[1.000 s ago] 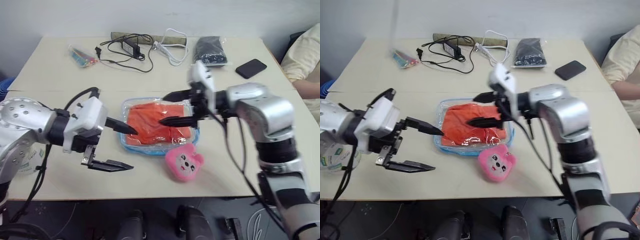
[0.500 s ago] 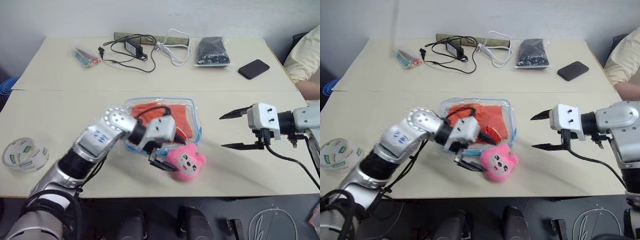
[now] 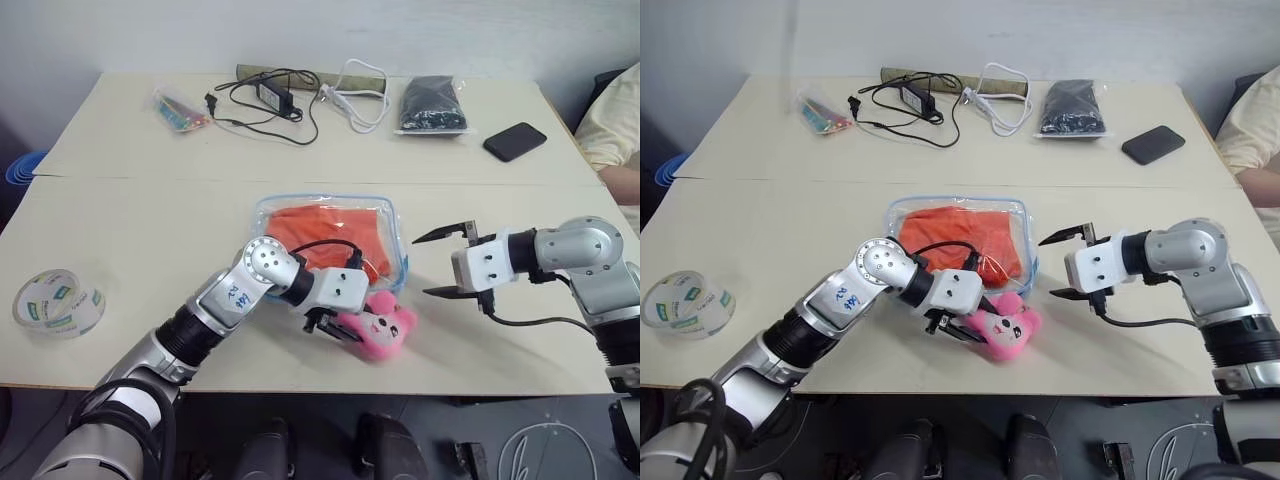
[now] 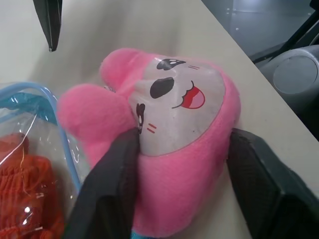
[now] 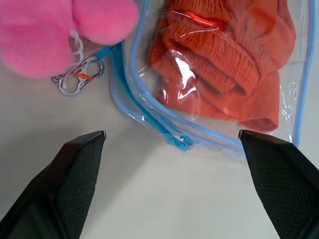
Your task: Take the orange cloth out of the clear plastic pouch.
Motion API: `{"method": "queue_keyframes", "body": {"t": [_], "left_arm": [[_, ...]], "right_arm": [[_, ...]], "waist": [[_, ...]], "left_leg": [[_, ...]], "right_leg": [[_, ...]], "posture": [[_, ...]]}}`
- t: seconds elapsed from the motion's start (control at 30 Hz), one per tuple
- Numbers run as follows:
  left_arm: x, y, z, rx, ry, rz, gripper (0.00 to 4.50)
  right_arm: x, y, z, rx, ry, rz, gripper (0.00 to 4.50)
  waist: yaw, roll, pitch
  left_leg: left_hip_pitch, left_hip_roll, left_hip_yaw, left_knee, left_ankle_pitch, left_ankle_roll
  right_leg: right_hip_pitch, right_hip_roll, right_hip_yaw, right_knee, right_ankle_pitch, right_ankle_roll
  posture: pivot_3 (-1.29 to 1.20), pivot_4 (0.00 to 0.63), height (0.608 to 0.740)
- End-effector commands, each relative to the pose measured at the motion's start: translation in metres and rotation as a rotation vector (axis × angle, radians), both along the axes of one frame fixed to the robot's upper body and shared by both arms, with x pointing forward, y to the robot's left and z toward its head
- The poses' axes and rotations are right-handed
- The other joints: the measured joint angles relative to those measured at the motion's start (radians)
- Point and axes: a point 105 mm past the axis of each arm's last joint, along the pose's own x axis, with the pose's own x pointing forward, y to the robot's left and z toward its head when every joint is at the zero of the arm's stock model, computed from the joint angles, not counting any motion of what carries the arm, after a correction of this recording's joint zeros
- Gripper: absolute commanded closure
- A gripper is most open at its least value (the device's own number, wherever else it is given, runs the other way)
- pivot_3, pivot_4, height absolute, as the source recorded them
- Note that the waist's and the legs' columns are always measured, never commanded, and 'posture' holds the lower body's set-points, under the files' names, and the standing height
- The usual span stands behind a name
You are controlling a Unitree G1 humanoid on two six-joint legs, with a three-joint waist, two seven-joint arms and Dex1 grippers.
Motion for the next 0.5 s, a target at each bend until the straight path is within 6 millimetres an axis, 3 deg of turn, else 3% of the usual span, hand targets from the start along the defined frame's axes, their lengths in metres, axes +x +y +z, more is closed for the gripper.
{"method": "queue_keyframes", "body": {"t": [0.03, 0.17, 0.43, 0.5], "left_arm": [[-0.003, 0.001, 0.005, -0.029, -0.003, 0.016, 3.37], [-0.002, -0.001, 0.011, -0.058, 0.004, 0.041, 4.33], [-0.001, -0.001, 0.016, -0.074, 0.017, 0.076, 4.47], [-0.002, 0.000, 0.015, -0.074, 0.022, 0.075, 4.50]], "right_arm": [[-0.001, 0.007, 0.002, 0.009, -0.023, 0.048, 0.99], [-0.004, 0.016, -0.008, 0.015, 0.006, 0.085, 2.20], [-0.001, 0.022, -0.013, 0.032, 0.017, 0.094, 2.21], [0.000, 0.020, -0.011, 0.033, 0.019, 0.092, 2.61]], "waist": [[0.001, 0.000, 0.000], [0.004, 0.000, 0.000], [0.004, 0.000, 0.000], [0.004, 0.000, 0.000]], "left_leg": [[0.000, 0.000, 0.000, 0.000, 0.000, 0.000], [0.000, 0.000, -0.001, 0.001, 0.000, 0.000], [0.000, 0.000, -0.001, 0.001, 0.000, 0.000], [0.000, 0.000, -0.001, 0.001, 0.000, 0.000]], "right_leg": [[0.000, 0.000, 0.000, 0.000, 0.000, 0.000], [0.001, 0.000, -0.001, 0.000, 0.000, 0.000], [0.001, 0.000, -0.001, 0.000, 0.000, 0.000], [0.001, 0.000, -0.001, 0.000, 0.000, 0.000]], "posture": [[0.00, 0.150, 0.740], [0.00, 0.150, 0.740], [0.00, 0.150, 0.740], [0.00, 0.150, 0.740]]}}
